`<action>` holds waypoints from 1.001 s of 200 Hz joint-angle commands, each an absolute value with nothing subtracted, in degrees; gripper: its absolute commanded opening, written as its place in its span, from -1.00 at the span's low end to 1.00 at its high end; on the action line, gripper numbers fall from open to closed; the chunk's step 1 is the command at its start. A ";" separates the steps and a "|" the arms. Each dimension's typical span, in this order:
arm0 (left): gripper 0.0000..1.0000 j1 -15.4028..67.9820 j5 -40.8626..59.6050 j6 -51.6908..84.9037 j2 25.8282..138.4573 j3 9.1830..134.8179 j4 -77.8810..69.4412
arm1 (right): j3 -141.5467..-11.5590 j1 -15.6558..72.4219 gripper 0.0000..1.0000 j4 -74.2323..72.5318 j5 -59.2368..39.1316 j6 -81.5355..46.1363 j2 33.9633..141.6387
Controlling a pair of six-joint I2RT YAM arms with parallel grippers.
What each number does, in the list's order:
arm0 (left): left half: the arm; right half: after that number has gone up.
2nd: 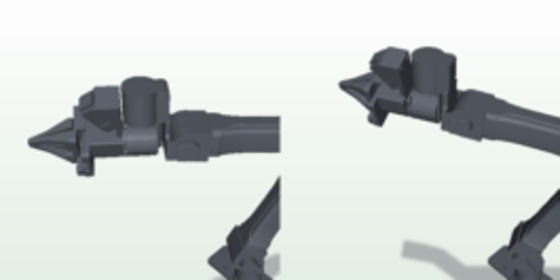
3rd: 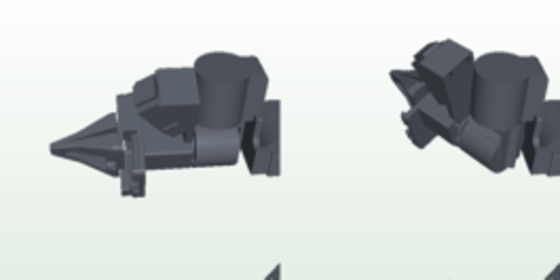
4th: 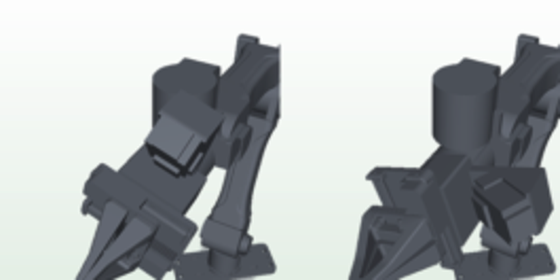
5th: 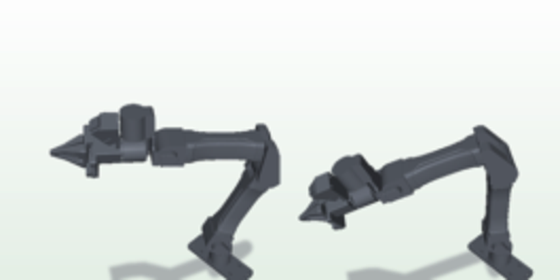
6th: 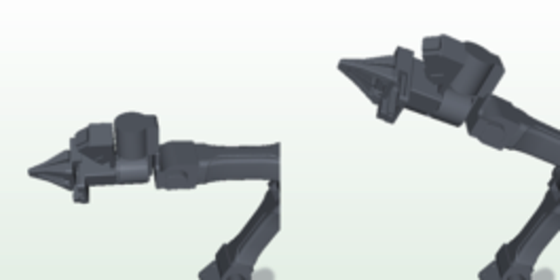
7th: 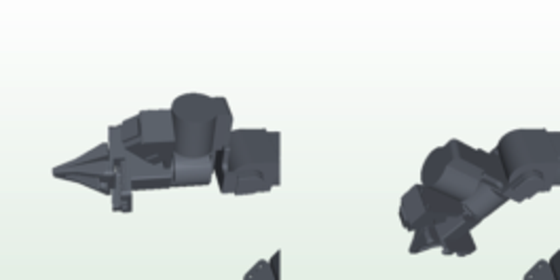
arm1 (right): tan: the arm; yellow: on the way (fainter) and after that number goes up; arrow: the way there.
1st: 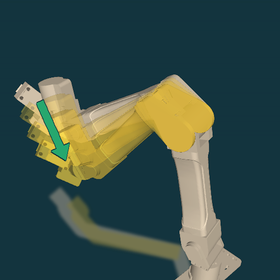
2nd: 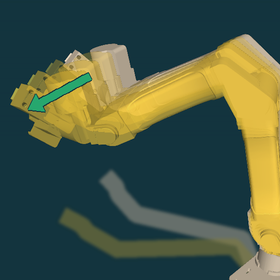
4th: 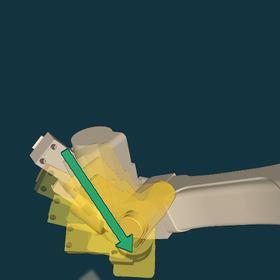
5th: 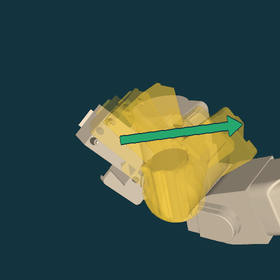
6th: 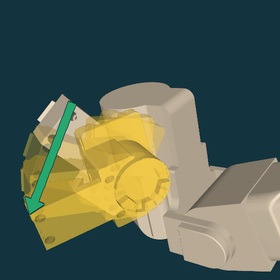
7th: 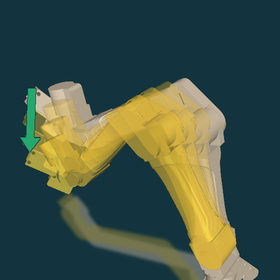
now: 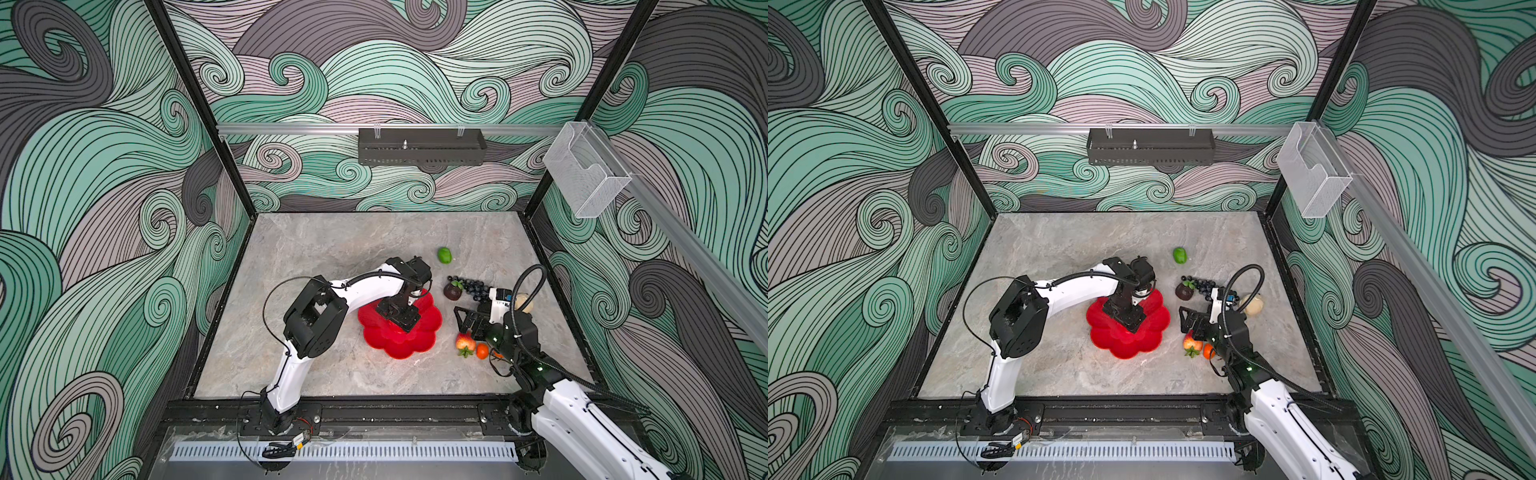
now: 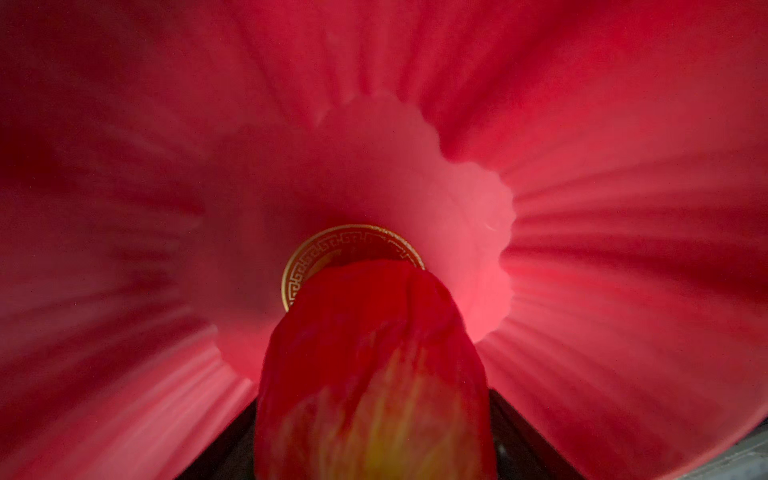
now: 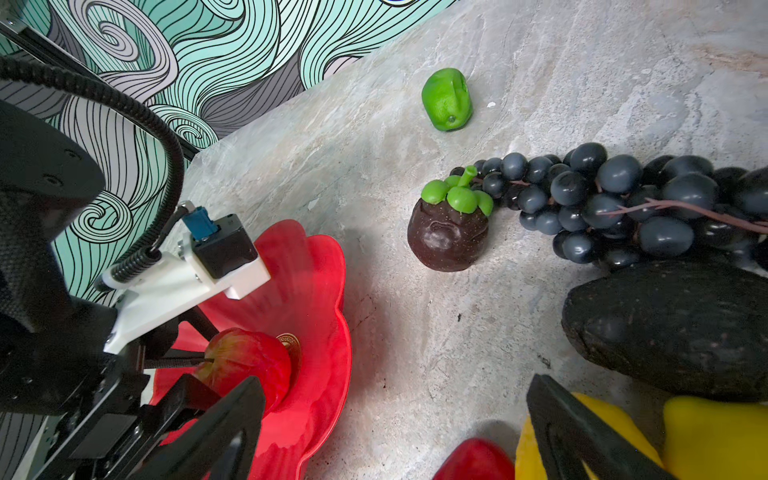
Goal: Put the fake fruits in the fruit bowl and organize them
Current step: 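Lower the red apple into the bowl center with the left gripper, then open the left gripper and lift away while the right gripper reaches toward the pear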
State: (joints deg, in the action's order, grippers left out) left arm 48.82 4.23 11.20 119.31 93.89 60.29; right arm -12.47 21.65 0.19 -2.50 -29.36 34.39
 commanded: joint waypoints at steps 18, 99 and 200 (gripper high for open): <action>0.62 48.43 4.22 12.34 120.02 95.54 61.44 | -11.88 21.88 0.98 -0.80 -1.51 -29.24 34.19; 0.97 48.43 3.96 12.48 117.73 95.03 61.44 | -12.13 21.88 0.98 -0.75 -0.99 -28.74 34.69; 0.97 48.43 3.24 15.16 85.94 71.52 42.68 | -31.27 21.77 0.98 18.80 7.12 -28.08 43.92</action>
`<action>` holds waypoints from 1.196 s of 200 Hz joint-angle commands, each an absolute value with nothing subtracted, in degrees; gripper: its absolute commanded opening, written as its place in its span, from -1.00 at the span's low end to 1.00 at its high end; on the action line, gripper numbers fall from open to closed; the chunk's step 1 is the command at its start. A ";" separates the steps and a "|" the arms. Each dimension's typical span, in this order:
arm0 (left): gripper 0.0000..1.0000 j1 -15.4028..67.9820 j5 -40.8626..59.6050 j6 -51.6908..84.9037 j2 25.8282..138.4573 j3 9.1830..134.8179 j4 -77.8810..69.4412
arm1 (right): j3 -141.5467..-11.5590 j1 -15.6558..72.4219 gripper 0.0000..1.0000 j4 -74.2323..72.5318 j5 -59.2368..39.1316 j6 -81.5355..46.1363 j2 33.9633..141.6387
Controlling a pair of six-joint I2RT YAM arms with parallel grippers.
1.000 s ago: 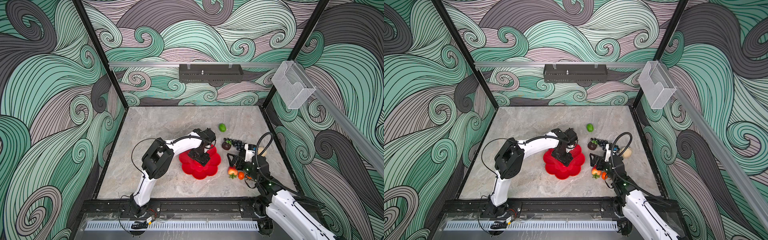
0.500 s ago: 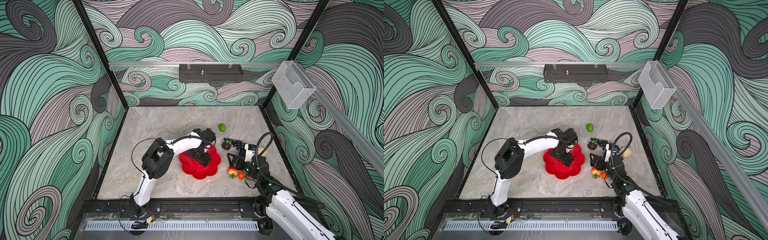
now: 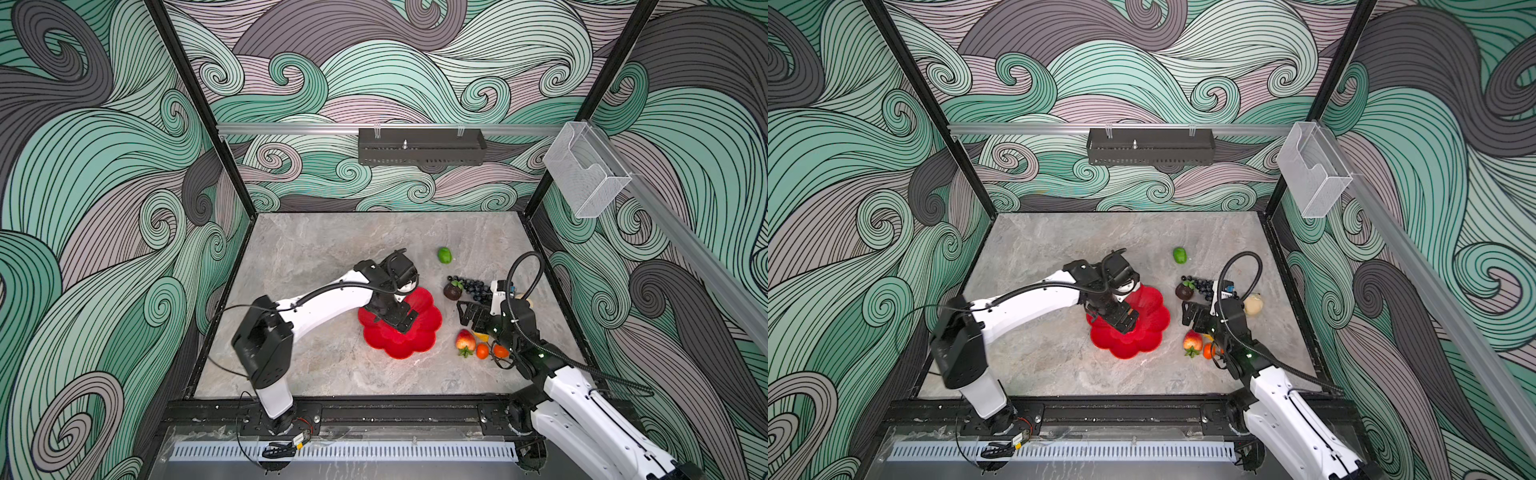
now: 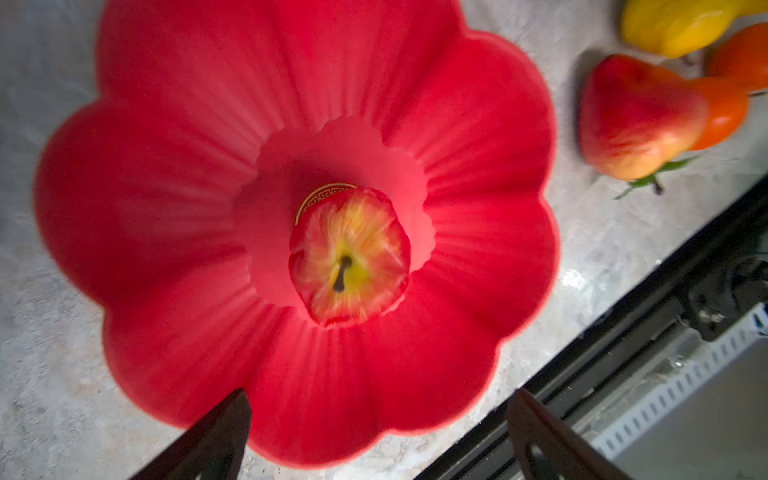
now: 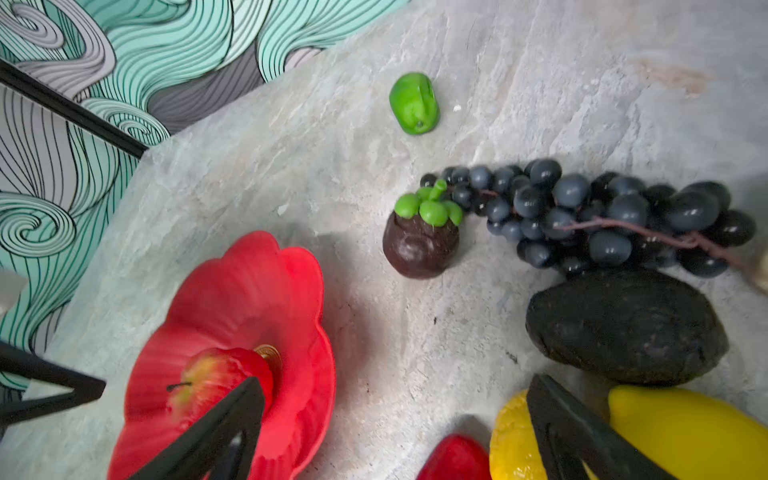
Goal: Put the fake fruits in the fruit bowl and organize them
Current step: 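Open the left gripper and lift away while the right gripper reaches toward the pear, then grasp the cream pear with the right gripper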
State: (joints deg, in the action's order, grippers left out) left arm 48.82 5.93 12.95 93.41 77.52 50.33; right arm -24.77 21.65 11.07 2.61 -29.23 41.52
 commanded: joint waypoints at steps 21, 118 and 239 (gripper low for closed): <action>0.97 48.04 -2.23 16.26 76.31 63.20 35.84 | -36.35 21.17 0.98 23.08 10.29 -27.42 47.22; 0.97 47.16 -18.45 23.85 42.47 26.65 11.21 | -49.11 0.07 0.96 30.57 9.92 -31.89 65.42; 0.97 46.41 -12.83 20.82 35.75 21.79 7.21 | -48.96 -14.62 0.97 26.10 3.78 -34.98 81.83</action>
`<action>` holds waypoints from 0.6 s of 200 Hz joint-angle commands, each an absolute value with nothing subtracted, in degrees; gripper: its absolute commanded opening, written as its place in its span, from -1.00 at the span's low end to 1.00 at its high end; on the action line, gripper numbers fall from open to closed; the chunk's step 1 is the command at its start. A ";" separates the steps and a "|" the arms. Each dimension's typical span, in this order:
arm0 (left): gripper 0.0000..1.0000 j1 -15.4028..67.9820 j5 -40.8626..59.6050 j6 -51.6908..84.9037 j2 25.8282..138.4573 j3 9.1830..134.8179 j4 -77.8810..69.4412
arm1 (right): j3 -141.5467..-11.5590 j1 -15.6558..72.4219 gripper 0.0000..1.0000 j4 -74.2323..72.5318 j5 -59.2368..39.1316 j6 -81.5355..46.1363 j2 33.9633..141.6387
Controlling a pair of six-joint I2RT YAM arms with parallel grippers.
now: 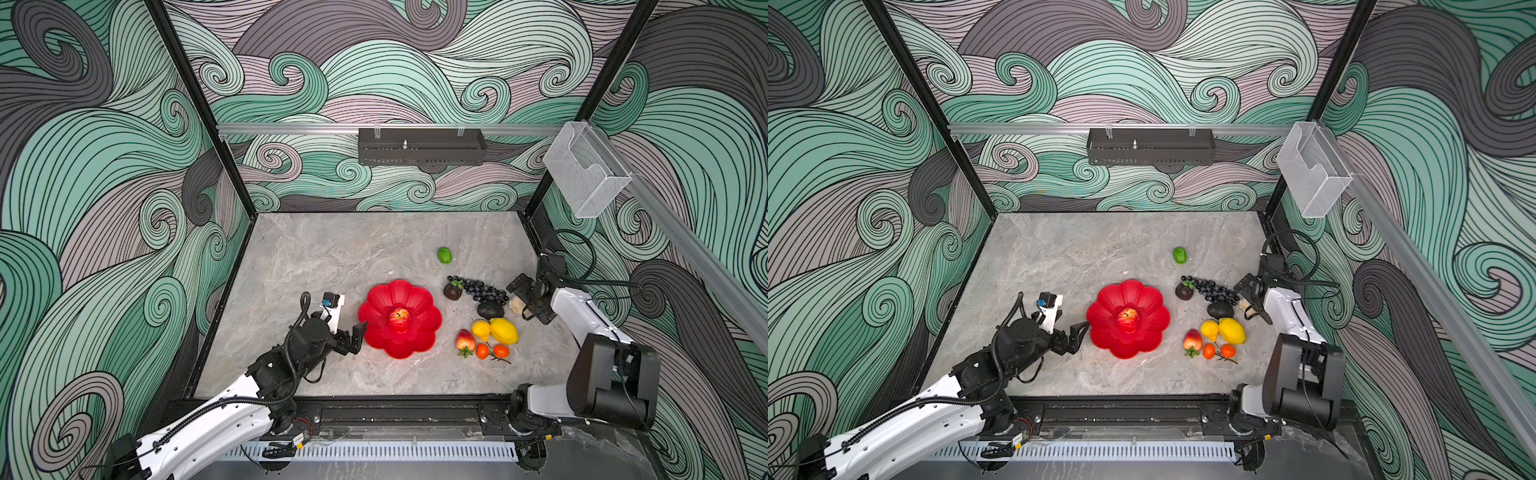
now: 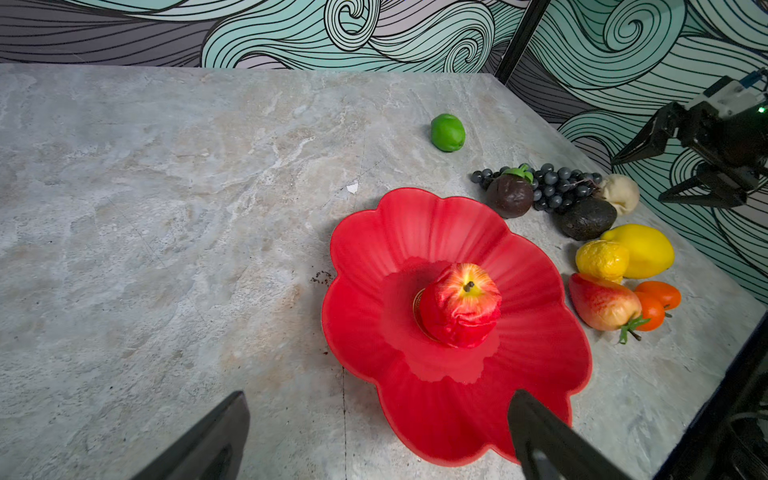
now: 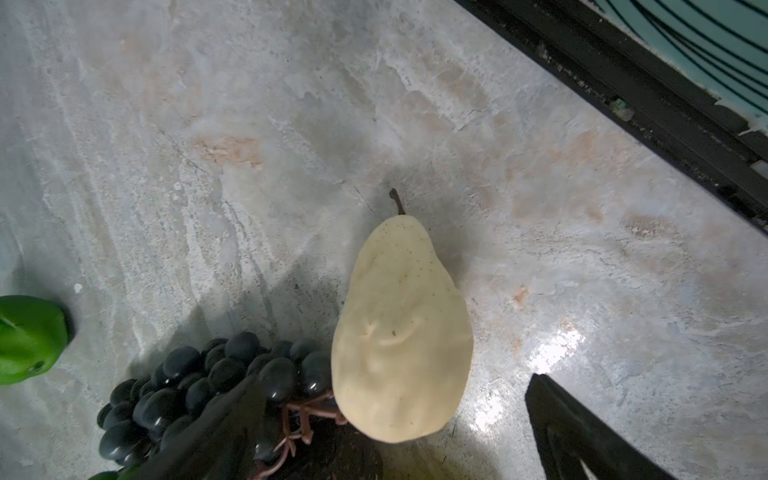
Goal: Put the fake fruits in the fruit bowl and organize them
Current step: 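Grasp the cream pear with the right gripper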
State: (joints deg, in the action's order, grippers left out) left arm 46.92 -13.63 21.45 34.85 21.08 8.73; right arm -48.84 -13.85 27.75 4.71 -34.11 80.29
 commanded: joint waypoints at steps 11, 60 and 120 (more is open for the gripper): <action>0.97 46.34 -12.83 20.83 36.01 21.88 7.13 | -49.04 -15.02 0.94 25.46 3.28 -34.98 82.87; 0.97 46.14 -12.65 20.91 36.60 21.88 6.87 | -47.55 -15.82 0.76 22.00 0.61 -35.51 85.84; 0.97 45.79 -12.39 21.09 37.12 22.07 6.98 | -46.27 -16.61 0.53 18.91 -0.75 -35.68 88.43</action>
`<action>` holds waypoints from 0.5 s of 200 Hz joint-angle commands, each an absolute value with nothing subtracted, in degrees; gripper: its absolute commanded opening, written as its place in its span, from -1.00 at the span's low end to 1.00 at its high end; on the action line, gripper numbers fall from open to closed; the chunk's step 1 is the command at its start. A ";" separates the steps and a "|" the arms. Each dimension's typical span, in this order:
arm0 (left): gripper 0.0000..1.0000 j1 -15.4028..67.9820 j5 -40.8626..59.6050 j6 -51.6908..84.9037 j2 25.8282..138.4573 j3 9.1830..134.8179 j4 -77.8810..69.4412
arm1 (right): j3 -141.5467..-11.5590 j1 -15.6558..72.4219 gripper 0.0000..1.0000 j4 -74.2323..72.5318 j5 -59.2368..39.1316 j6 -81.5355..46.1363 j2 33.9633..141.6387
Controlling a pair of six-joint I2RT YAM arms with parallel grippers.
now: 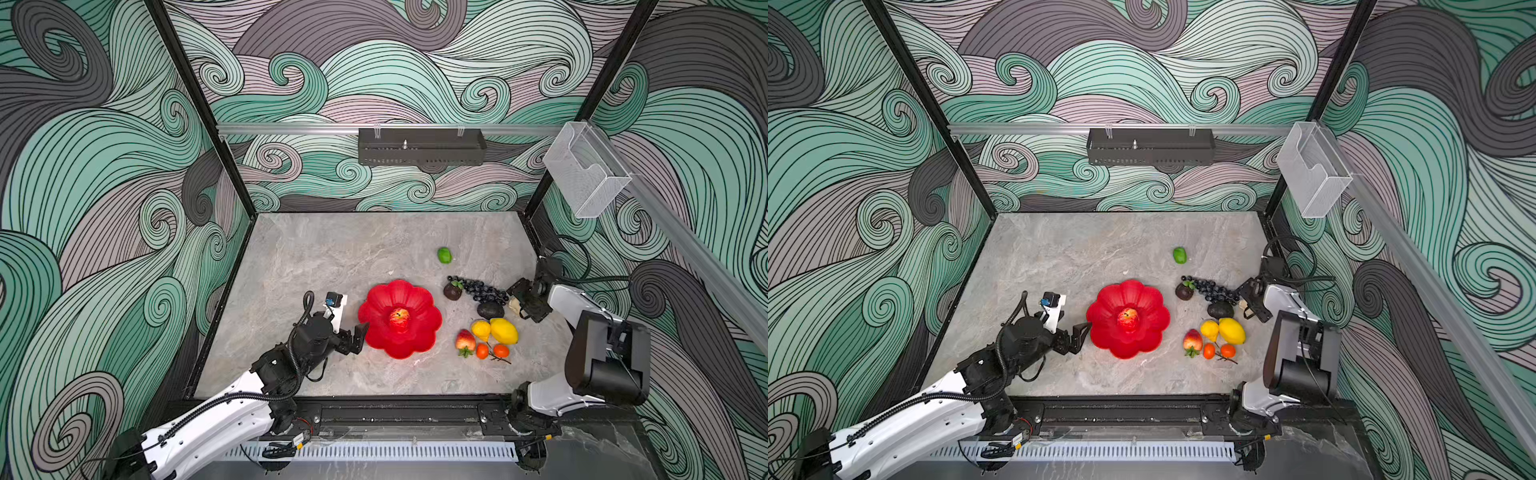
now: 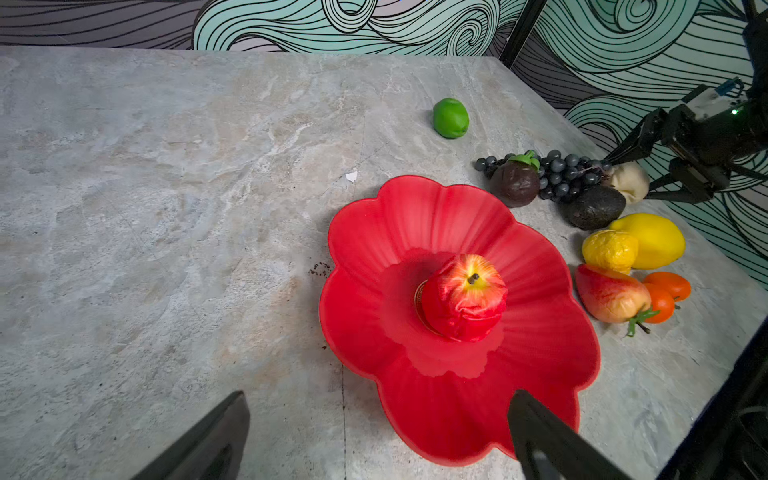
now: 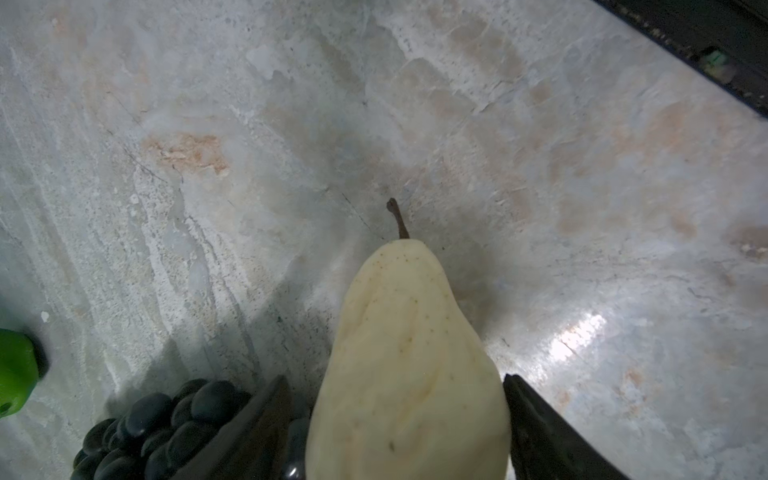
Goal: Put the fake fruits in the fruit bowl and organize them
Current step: 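Grasp the cream pear with the right gripper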
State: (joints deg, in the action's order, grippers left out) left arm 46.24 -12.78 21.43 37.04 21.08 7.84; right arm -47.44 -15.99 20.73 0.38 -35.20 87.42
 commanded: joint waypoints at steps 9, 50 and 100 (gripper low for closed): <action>0.97 45.70 -12.39 21.05 37.06 22.06 6.99 | -46.23 -16.71 0.50 18.73 -0.94 -35.68 88.71; 0.97 45.38 -12.22 21.25 37.25 21.97 6.86 | -45.96 -16.81 0.37 18.54 -1.49 -35.68 88.54; 0.97 44.92 -11.94 21.46 38.16 22.32 6.77 | -44.44 -16.88 0.29 17.77 -0.84 -36.36 83.45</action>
